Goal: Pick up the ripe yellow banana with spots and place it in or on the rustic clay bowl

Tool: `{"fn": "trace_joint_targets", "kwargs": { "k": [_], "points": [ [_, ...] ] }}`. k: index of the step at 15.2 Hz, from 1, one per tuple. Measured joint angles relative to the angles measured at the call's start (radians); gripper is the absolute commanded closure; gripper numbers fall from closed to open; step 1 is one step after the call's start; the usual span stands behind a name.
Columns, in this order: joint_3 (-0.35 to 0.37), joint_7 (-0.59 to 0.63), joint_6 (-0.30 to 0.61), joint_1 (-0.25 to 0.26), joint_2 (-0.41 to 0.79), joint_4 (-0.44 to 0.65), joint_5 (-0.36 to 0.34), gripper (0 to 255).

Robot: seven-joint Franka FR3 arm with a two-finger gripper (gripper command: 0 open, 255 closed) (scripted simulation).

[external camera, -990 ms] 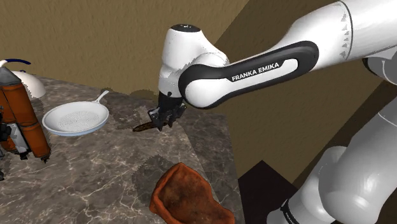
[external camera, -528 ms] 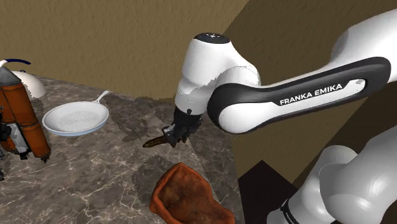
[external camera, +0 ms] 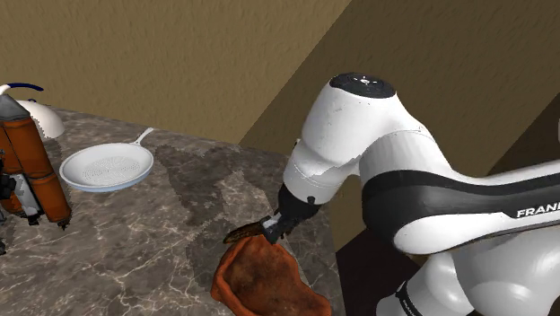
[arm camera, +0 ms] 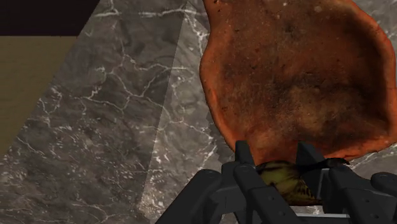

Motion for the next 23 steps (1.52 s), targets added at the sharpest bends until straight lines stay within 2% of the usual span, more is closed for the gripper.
{"fn": "trace_joint_targets", "kwargs": {
  "k": [4,6,16,22,23],
  "points": [
    [0.027,0.048,-0.061,0.087,-0.139,-0.081,0.067,255],
    [0.043,0.066,-0.055,0.106,-0.154,-0.104,0.082,255],
    [0.096,0.099,0.103,0.107,-0.082,-0.194,0.101,255],
    [0.098,0.099,0.115,0.104,-0.074,-0.197,0.1,255],
    [0.098,0.099,0.115,0.104,-0.074,-0.197,0.1,0]
  ]
}}
